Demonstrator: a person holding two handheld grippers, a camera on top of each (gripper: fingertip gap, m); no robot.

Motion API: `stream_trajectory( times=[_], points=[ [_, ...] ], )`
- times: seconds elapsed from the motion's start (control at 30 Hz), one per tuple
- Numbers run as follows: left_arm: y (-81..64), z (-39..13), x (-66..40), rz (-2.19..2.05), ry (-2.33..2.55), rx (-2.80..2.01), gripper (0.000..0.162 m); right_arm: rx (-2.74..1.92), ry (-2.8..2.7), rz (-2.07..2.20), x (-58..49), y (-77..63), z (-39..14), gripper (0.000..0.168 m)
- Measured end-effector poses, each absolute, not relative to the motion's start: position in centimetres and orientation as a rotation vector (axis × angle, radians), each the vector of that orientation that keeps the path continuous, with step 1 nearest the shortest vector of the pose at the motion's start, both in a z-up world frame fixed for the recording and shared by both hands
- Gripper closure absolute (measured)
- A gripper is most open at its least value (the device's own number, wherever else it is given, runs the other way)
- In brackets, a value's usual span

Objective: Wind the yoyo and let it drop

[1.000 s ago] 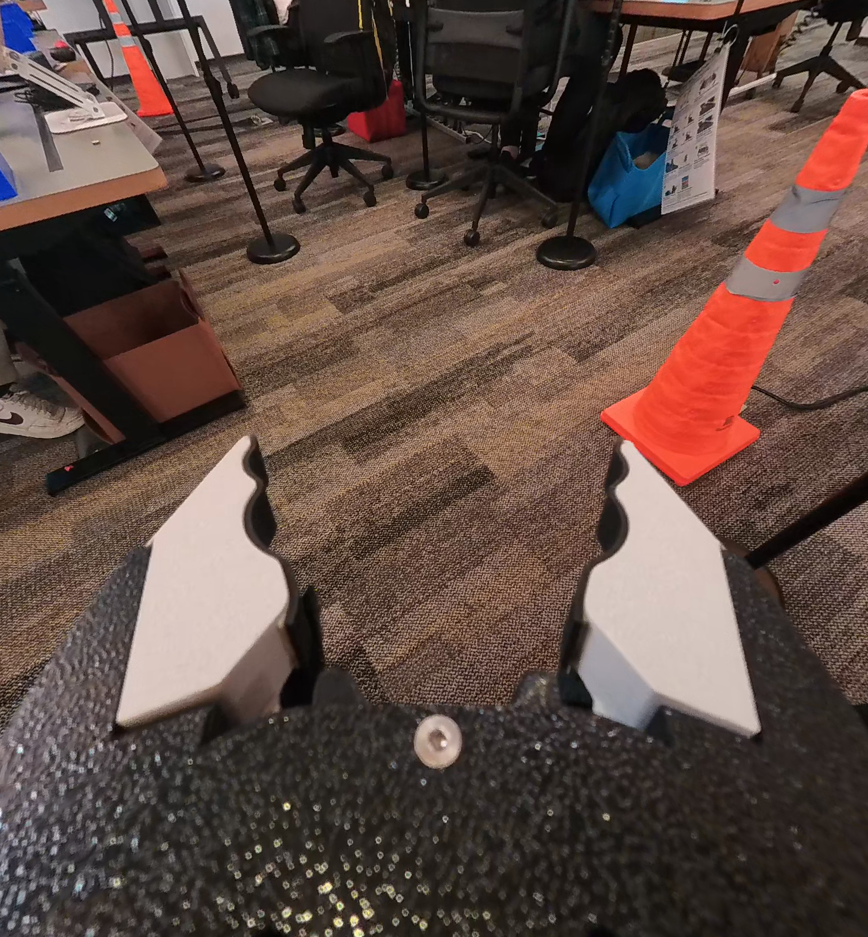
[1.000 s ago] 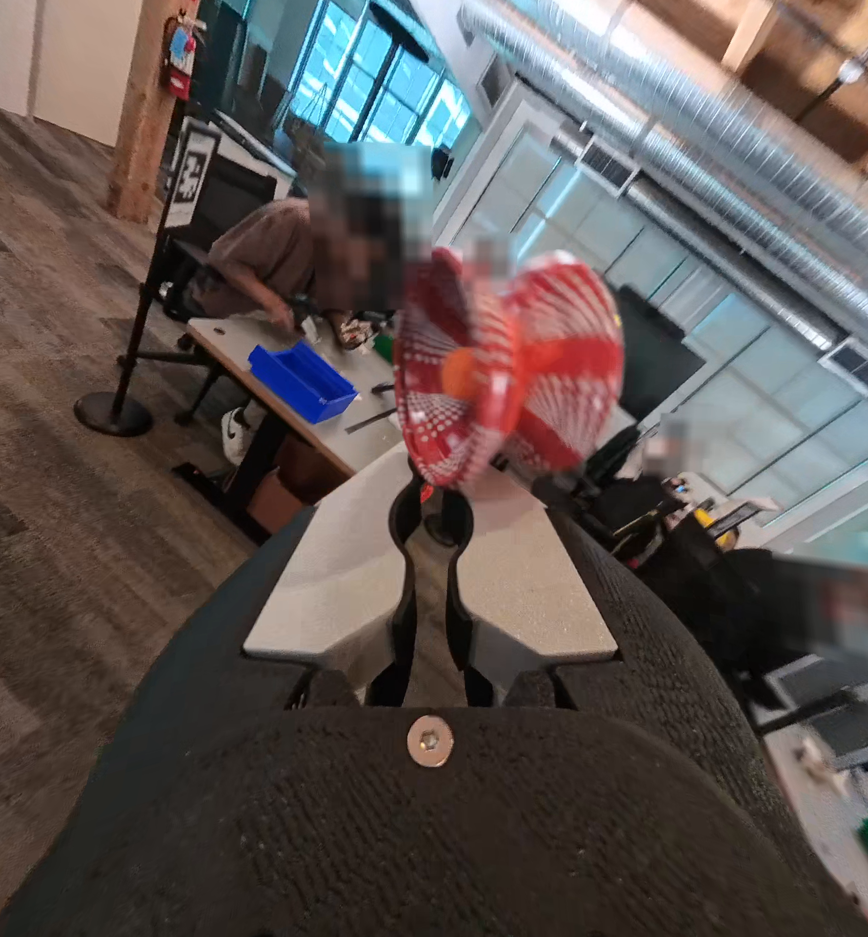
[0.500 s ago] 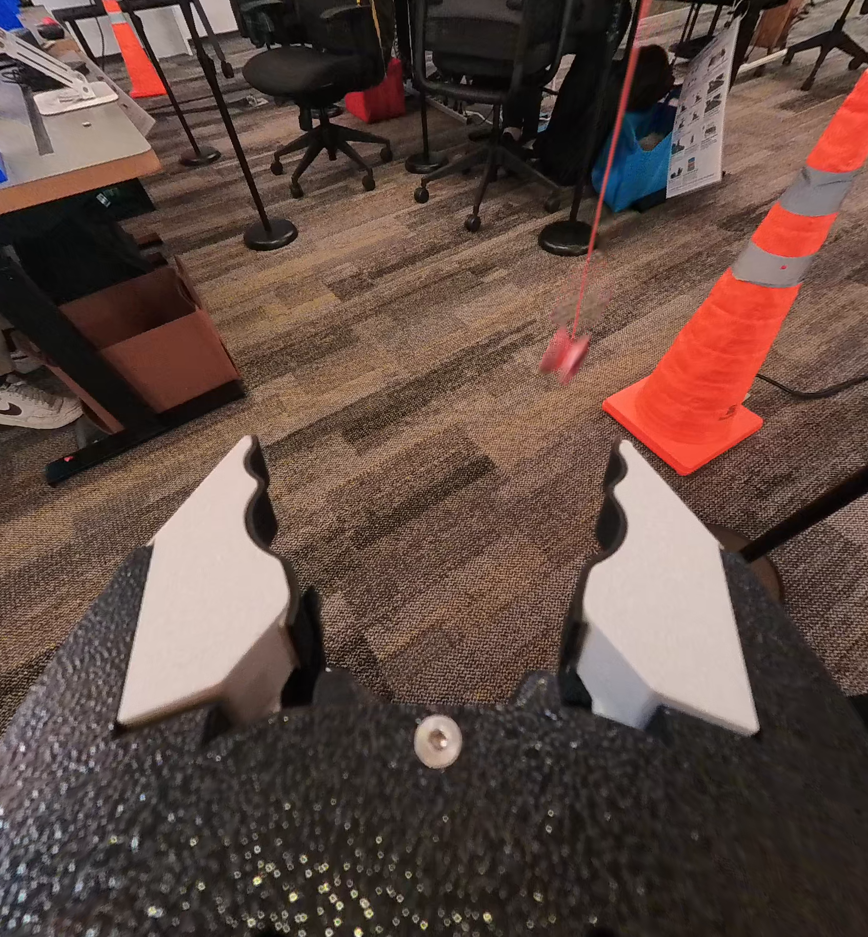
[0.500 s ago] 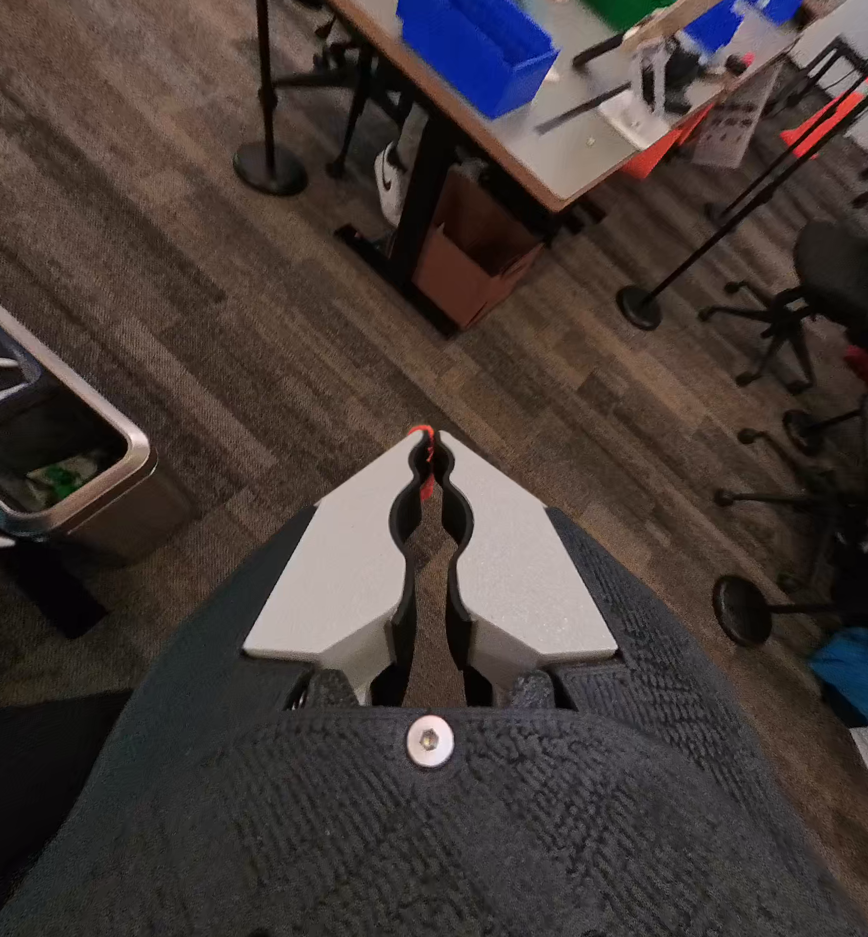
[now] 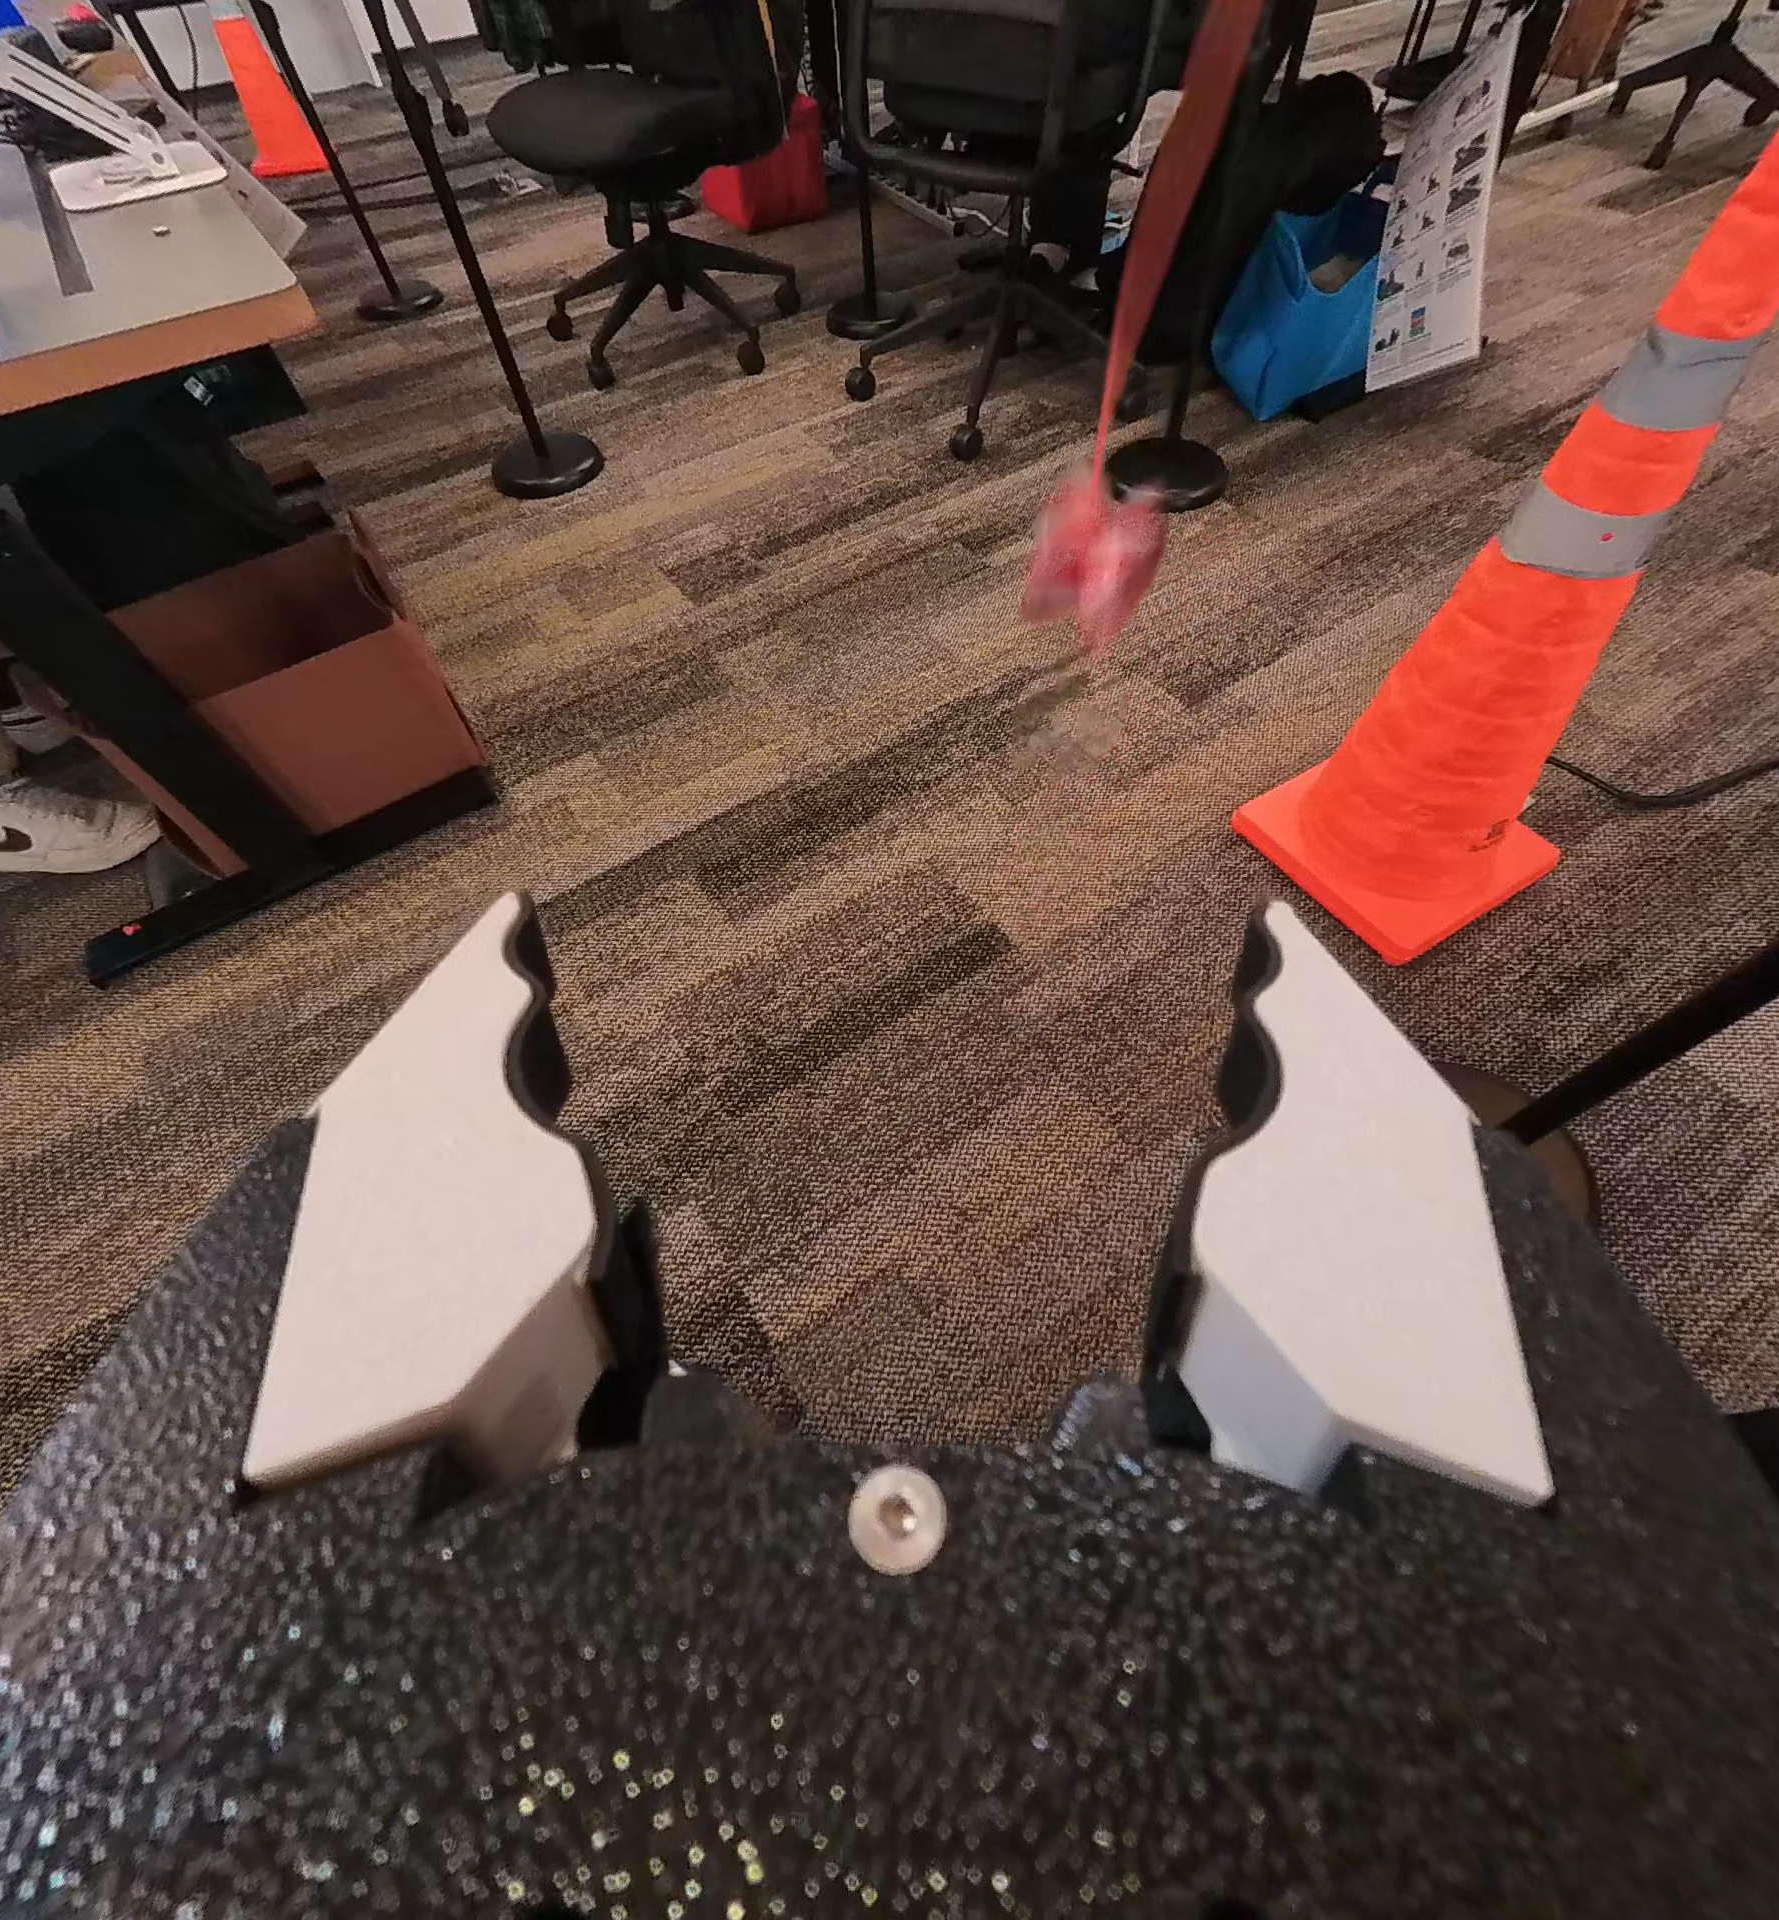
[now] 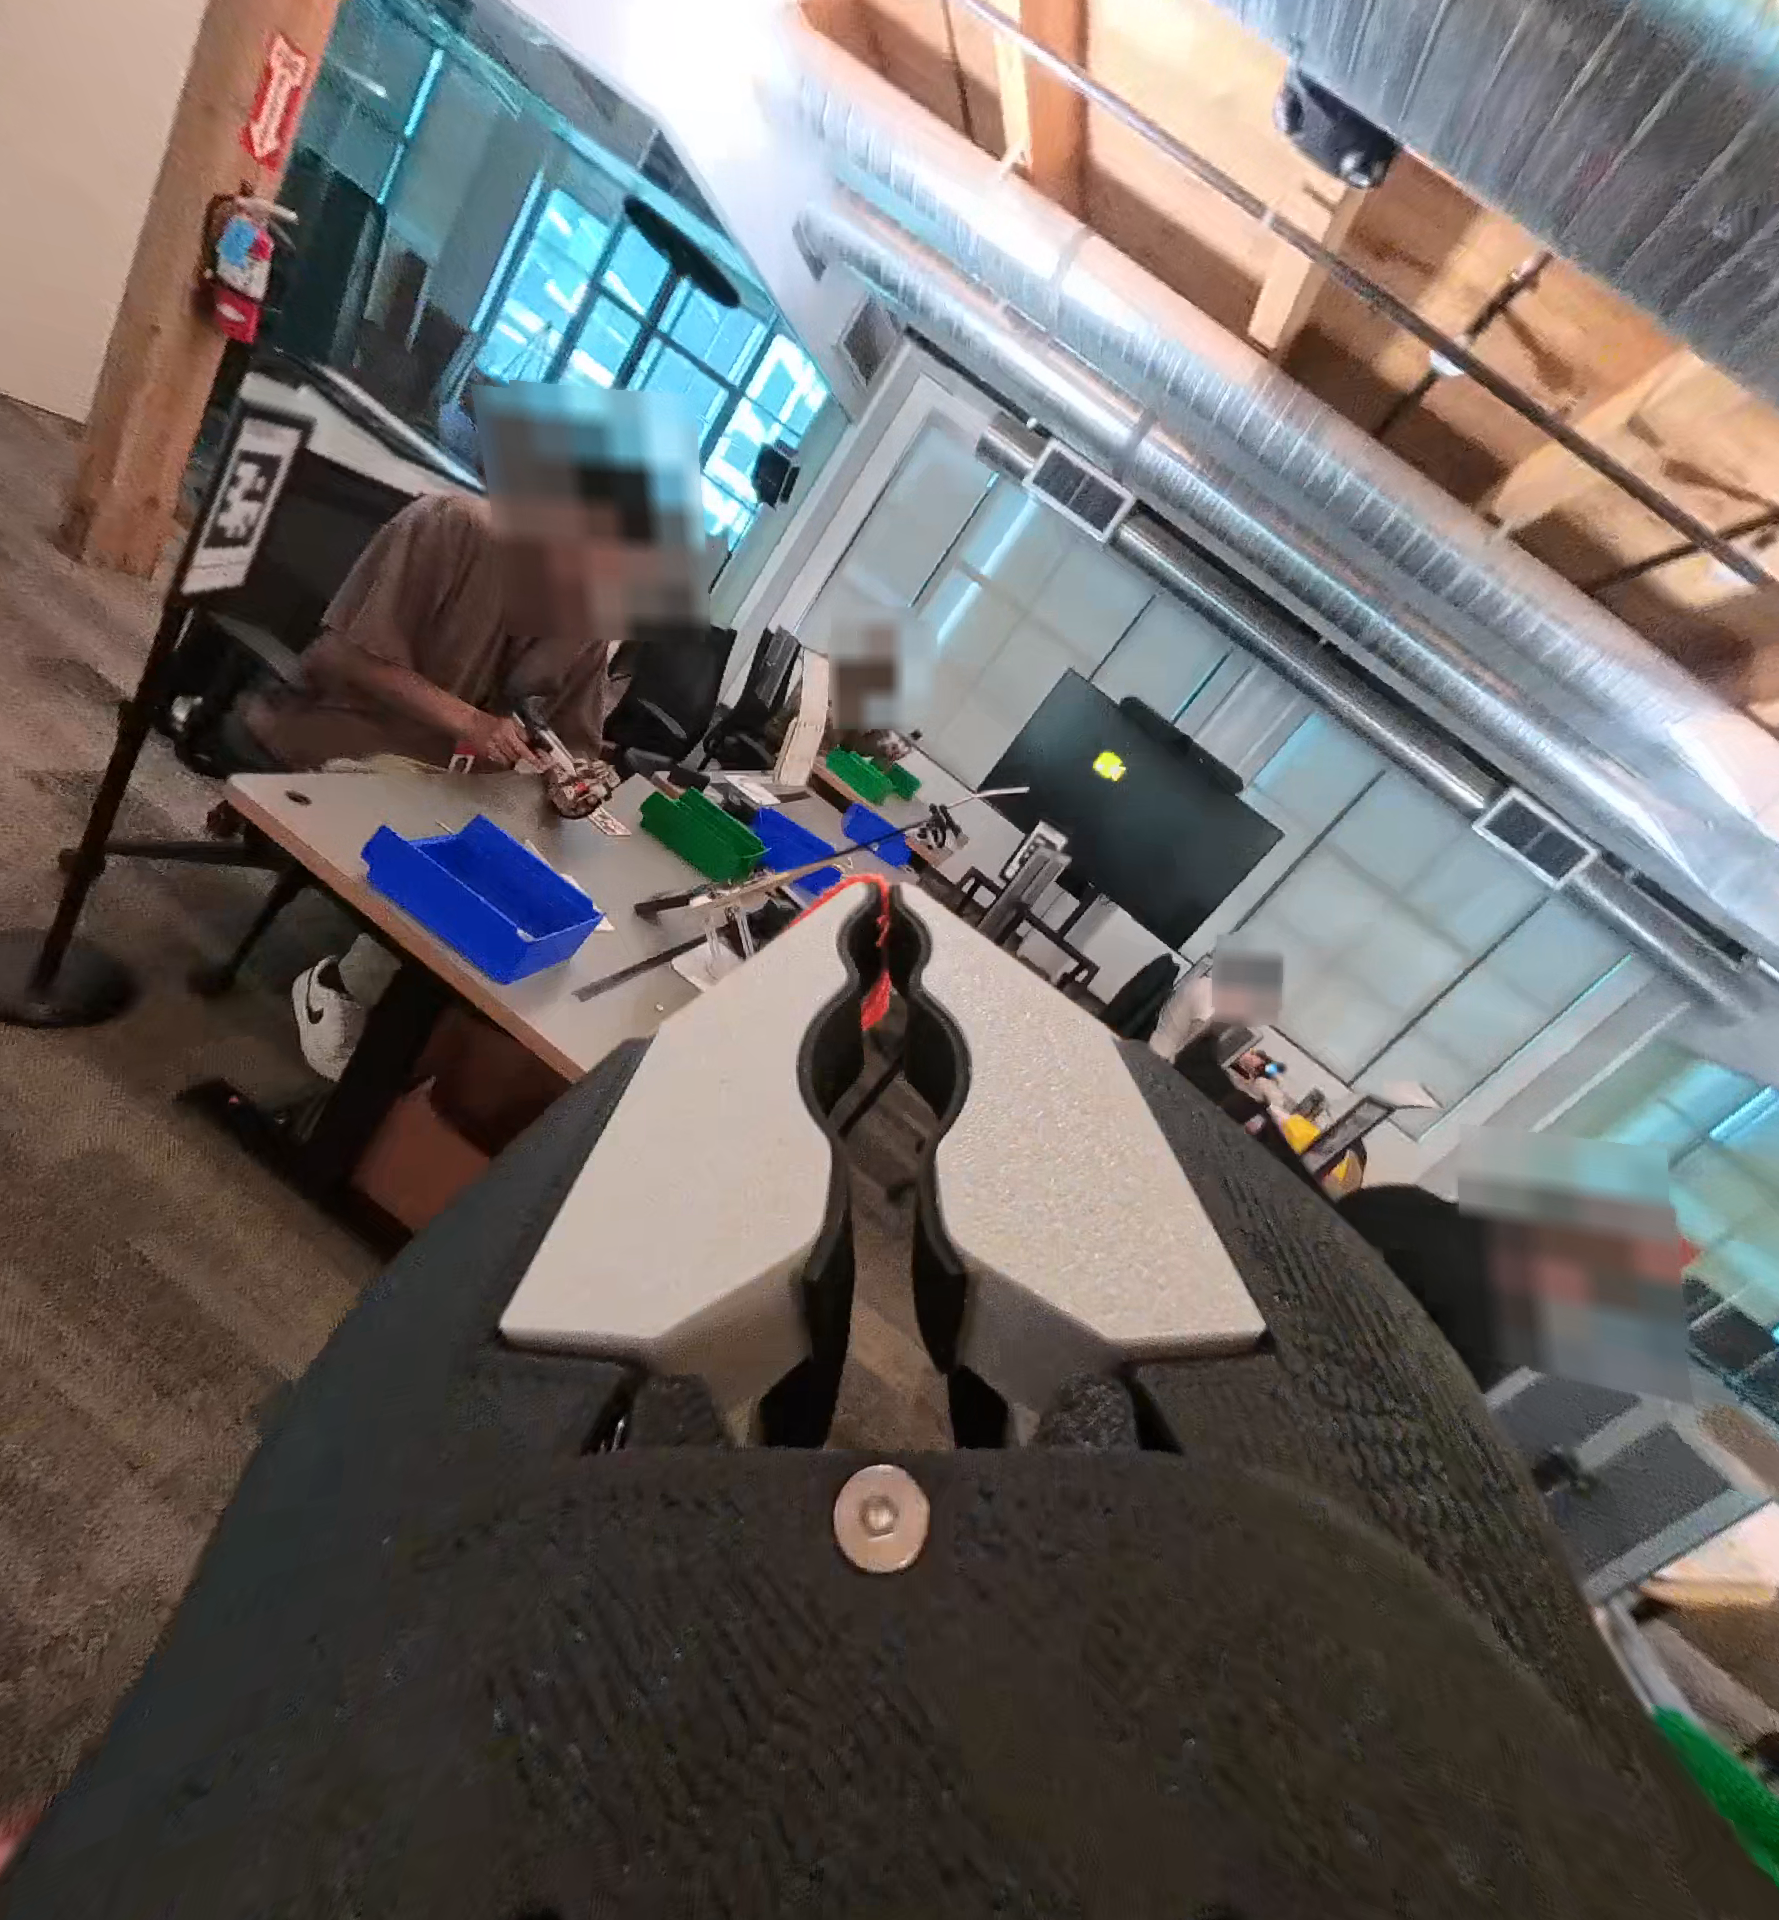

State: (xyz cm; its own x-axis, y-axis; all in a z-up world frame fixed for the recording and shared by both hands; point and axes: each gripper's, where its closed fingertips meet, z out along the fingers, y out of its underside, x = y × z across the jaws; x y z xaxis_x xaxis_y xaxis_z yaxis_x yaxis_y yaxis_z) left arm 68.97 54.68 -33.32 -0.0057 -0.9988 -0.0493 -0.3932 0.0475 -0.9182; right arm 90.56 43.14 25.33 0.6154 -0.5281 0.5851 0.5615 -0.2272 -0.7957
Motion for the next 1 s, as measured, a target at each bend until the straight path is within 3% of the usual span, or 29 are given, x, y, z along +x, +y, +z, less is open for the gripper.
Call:
stream_trajectory(
  times=[0.53, 0.63, 0.87, 1.0],
  points=[
    [54.9, -33.5, 69.1, -0.949, 1.510, -1.473, 0.035, -1.649, -0.170, -1.073, 89.4, 47.2, 20.8, 0.168],
    [55.0, -33.5, 69.1, -0.949, 1.508, -1.475, 0.035, -1.758, -0.168, -1.085, 89.9, 47.3, 15.5, 0.168],
    [54.9, -33.6, 69.1, -0.950, 1.512, -1.476, 0.035, -2.151, -0.052, -0.768, 90.7, 47.7, -5.5, 0.168],
    [54.9, -33.5, 69.1, -0.958, 1.512, -1.479, 0.035, -2.308, -0.066, -0.593, 88.6, 48.1, -13.6, 0.168]
  ],
)
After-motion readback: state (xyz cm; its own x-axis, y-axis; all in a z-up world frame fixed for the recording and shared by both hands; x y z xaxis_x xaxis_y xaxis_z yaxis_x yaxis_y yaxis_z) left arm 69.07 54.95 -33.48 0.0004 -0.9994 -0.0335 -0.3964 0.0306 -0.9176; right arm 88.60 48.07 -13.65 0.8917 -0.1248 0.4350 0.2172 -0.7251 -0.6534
